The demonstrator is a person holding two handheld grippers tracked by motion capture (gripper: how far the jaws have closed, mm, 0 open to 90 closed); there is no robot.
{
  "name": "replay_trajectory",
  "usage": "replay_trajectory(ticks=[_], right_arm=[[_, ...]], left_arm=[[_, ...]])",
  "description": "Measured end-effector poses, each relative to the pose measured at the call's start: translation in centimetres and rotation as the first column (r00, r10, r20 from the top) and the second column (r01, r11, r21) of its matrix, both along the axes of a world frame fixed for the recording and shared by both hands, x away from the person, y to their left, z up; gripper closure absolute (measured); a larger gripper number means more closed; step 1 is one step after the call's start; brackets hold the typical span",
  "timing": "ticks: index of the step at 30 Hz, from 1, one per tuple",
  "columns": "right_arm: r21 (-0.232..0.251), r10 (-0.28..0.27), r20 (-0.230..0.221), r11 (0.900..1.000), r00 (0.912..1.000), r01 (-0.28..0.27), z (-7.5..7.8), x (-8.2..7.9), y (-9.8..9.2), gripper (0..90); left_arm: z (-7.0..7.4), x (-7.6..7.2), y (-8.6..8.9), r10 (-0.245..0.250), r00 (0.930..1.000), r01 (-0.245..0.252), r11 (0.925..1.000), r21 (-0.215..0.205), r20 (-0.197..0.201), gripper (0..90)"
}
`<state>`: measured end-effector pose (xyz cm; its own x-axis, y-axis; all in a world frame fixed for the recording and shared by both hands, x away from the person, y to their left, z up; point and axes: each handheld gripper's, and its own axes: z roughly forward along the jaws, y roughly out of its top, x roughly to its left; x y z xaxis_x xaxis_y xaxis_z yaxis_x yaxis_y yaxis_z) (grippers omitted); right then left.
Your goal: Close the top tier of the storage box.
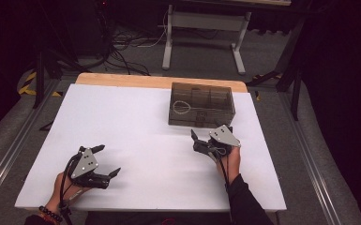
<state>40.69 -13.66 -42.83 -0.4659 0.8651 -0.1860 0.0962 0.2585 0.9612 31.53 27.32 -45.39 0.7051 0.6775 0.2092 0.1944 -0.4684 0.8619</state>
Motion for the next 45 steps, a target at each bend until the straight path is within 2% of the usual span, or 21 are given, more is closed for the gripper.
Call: replay_trajectory(ticks=[45], right_arm=[[-0.053,0.083,0.028,0.995,0.9962,-0.081,0.6,-2.7,0.0,8.8]], left_arm=[[0.1,0.0,0.1,-0.005,1.0,0.005,1.0,0.002,0.005,7.2]])
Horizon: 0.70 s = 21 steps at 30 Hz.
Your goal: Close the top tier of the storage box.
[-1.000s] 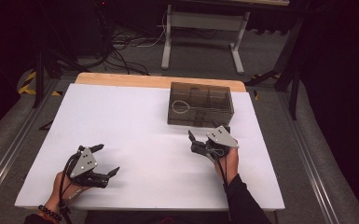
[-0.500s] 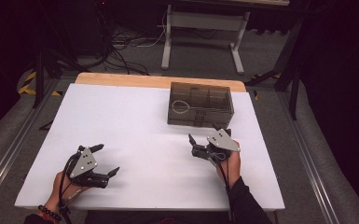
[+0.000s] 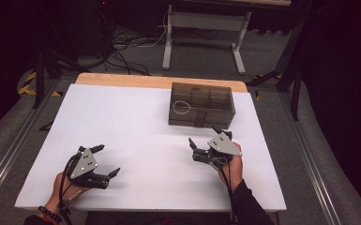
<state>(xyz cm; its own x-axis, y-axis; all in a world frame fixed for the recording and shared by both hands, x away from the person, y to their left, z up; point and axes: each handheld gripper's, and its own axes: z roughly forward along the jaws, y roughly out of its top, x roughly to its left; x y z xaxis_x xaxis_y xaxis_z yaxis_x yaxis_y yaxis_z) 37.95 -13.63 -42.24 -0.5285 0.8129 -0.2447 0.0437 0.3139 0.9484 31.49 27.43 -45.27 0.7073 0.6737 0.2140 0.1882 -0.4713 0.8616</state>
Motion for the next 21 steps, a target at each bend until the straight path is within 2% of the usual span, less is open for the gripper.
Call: replay_trajectory(ticks=[21], right_arm=[[-0.018,0.02,0.006,1.0,0.9998,-0.019,-0.1,-1.1,-0.6,8.7]], left_arm=[[0.0,0.0,-0.1,0.0,1.0,0.0,1.0,0.005,0.001,7.2]])
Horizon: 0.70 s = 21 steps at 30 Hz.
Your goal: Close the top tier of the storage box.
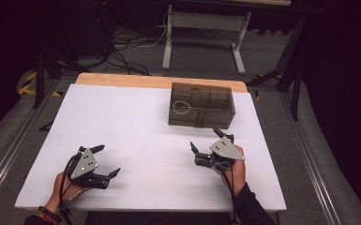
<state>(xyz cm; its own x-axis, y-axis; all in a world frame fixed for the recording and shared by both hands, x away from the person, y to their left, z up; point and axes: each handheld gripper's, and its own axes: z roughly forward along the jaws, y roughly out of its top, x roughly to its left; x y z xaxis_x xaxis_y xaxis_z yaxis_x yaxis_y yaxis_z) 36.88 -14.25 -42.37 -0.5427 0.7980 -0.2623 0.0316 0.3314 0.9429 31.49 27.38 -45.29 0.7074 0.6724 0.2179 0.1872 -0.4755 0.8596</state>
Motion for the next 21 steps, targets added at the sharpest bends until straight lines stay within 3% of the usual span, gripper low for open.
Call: replay_trajectory(ticks=[21], right_arm=[[-0.026,0.032,0.001,0.999,0.9995,-0.032,-0.3,-1.2,-0.6,8.7]], left_arm=[[0.0,0.0,0.0,-0.004,1.0,0.004,1.0,0.002,-0.001,7.1]])
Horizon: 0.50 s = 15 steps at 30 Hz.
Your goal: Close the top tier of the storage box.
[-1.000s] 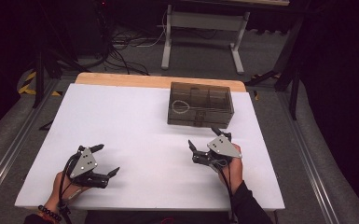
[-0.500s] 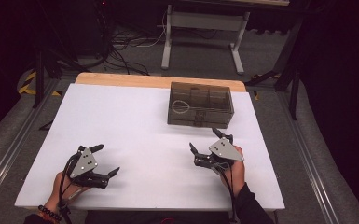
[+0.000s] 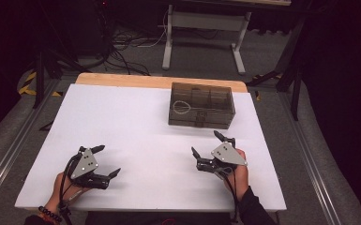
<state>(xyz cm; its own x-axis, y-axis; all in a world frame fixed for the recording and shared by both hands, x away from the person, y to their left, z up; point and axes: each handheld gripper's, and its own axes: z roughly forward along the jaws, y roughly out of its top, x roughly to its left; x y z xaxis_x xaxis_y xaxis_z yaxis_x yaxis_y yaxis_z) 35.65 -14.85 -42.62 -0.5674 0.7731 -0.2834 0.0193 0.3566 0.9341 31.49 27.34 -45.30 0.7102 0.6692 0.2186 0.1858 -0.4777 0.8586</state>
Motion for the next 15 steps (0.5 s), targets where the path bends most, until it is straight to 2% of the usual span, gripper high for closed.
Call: replay_trajectory(ticks=[15], right_arm=[[-0.014,0.026,-0.005,1.0,0.9996,-0.027,-0.16,-0.76,-0.54,8.7]], left_arm=[[-0.02,-0.03,-0.08,-0.002,1.0,0.002,1.0,0.003,-0.003,7.1]])
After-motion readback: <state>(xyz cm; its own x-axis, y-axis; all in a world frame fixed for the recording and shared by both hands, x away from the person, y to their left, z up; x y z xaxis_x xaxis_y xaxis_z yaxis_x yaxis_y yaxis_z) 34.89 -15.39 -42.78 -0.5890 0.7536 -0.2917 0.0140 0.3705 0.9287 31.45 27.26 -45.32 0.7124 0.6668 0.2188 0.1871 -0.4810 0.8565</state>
